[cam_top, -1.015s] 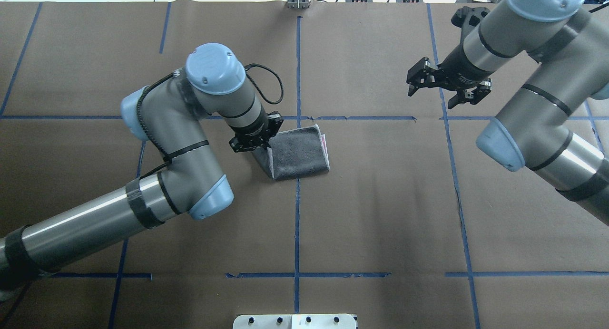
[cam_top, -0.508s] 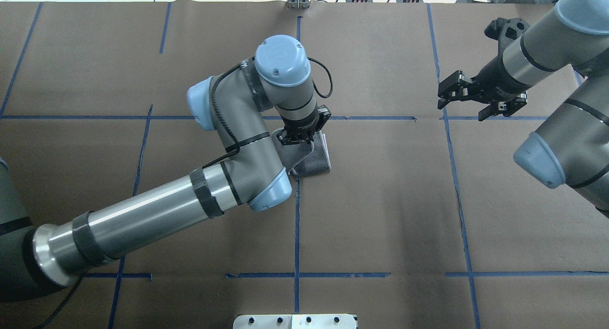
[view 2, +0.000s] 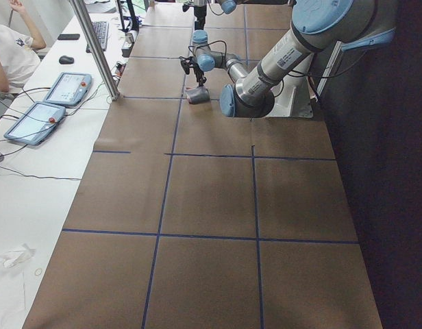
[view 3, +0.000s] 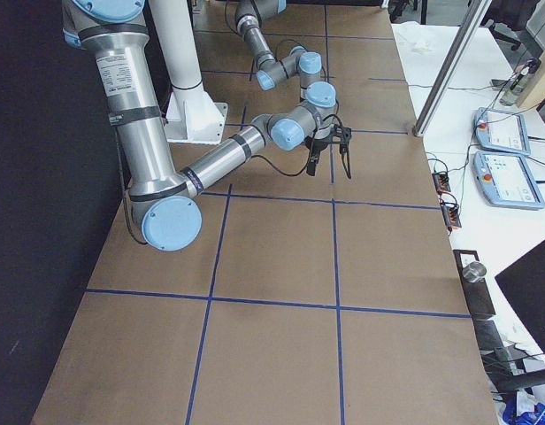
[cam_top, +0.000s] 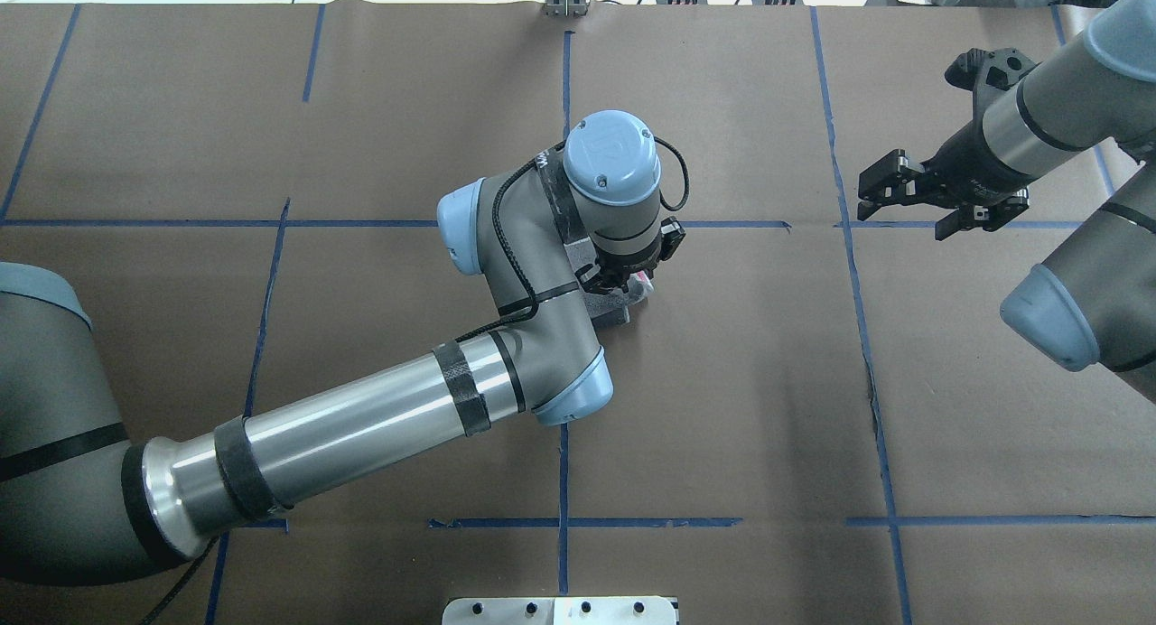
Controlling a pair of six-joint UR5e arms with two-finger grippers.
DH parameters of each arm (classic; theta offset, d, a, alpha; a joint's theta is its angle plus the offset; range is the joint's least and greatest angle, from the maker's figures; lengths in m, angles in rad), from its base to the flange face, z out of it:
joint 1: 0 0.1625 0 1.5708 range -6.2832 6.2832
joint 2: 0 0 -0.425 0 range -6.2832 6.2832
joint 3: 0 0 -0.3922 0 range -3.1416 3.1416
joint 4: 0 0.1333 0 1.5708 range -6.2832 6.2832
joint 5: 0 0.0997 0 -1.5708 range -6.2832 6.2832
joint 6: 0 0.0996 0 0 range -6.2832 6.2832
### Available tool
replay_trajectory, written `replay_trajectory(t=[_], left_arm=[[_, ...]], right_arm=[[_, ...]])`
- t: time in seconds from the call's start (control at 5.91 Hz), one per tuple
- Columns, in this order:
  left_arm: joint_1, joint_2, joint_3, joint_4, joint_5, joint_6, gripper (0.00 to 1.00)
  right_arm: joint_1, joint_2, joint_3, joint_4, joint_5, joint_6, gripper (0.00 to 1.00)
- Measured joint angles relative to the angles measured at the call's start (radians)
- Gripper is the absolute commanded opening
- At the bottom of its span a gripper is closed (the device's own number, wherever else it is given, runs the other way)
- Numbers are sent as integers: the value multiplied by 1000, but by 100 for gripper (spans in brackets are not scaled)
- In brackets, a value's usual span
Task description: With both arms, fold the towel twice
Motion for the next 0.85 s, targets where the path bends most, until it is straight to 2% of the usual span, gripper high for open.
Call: replay_trajectory(t=[0.34, 0.51, 0.85], left_arm=[[-11, 46, -92, 1, -8, 2, 100], [-45, 129, -200, 17, -52, 4, 100], [-182, 345, -448, 96, -216, 90, 100]], right_arm=[[17, -13, 2, 1, 2, -30, 100], [43, -42, 15, 1, 5, -86, 100], [145, -152, 42, 0, 6, -341, 100]])
